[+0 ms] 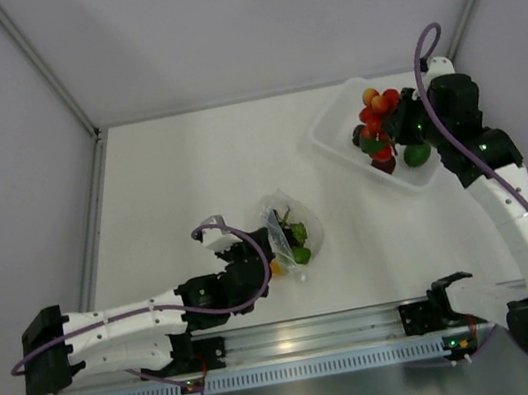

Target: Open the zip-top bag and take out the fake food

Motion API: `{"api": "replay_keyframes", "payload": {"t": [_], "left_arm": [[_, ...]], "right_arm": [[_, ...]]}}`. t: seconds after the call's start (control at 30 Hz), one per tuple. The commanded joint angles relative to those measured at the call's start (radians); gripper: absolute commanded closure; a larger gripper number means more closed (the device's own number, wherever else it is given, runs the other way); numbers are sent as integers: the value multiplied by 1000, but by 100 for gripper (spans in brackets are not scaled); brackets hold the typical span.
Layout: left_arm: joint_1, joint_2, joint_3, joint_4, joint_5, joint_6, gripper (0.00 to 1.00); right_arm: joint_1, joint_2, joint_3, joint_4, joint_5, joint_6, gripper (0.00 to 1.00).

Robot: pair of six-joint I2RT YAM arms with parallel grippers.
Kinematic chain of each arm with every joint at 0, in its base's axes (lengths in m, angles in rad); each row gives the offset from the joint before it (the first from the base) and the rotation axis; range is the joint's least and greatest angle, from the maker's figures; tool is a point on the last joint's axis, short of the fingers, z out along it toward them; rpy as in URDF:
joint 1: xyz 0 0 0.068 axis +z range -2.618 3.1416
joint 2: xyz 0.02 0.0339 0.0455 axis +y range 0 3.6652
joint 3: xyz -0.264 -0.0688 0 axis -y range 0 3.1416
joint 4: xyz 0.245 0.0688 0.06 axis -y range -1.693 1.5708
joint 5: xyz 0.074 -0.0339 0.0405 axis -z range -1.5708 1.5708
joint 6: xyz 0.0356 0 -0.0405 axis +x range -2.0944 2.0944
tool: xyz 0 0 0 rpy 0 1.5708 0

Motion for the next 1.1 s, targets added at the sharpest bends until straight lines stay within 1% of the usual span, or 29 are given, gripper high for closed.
{"api": "replay_keyframes", "payload": {"t": [0.0, 0.03, 0.1, 0.13, 0.2, 0.23, 0.37, 0.47, 0.57, 0.6, 0.63, 0.67, 0.7, 0.77, 0.8, 0.9, 0.97, 1.0, 1.07], "left_arm": [[6, -57, -9, -6, 25, 14, 100], [9, -62, -6, -12, 43, 25, 100], [11, -79, 16, -32, 58, 46, 100], [11, -82, 19, -40, 77, 54, 100], [11, -96, 30, -40, 95, 72, 100], [12, -96, 34, -40, 109, 80, 100], [12, -82, 95, -69, 164, 157, 100], [12, -77, 119, -79, 193, 195, 100], [11, -82, 123, -79, 206, 218, 100], [12, -82, 126, -79, 210, 223, 100], [14, -82, 129, -79, 210, 226, 100], [14, -83, 131, -79, 212, 232, 100], [15, -80, 133, -79, 219, 233, 100], [17, -70, 143, -79, 229, 246, 100], [17, -67, 148, -79, 233, 250, 100], [18, -42, 171, -79, 253, 267, 100], [19, -25, 188, -79, 267, 270, 100], [19, -21, 192, -78, 270, 272, 100], [17, -13, 202, -78, 273, 273, 100]], "right_arm": [[-73, 75, 33, 150, 30, 31, 100], [-73, 121, 41, 161, 34, 25, 100], [-76, 170, 67, 185, 113, 13, 100], [-80, 218, 73, 196, 133, 10, 100], [-84, 259, 74, 233, 175, -5, 100], [-86, 299, 71, 274, 187, -11, 100], [-90, 405, 91, 329, 245, -62, 100], [-93, 499, 99, 375, 320, -91, 100], [-93, 560, 123, 371, 334, -119, 100], [-93, 598, 145, 359, 322, -123, 96], [-92, 615, 159, 344, 315, -125, 88], [-93, 631, 172, 325, 310, -125, 78], [-93, 649, 191, 293, 299, -124, 60], [-92, 648, 196, 274, 284, -123, 54], [-93, 631, 188, 274, 269, -124, 48], [-93, 593, 197, 248, 246, -117, 39], [-92, 565, 203, 212, 216, -110, 41], [-92, 521, 191, 201, 168, -104, 42], [-86, 455, 153, 210, 127, -75, 45]]}}
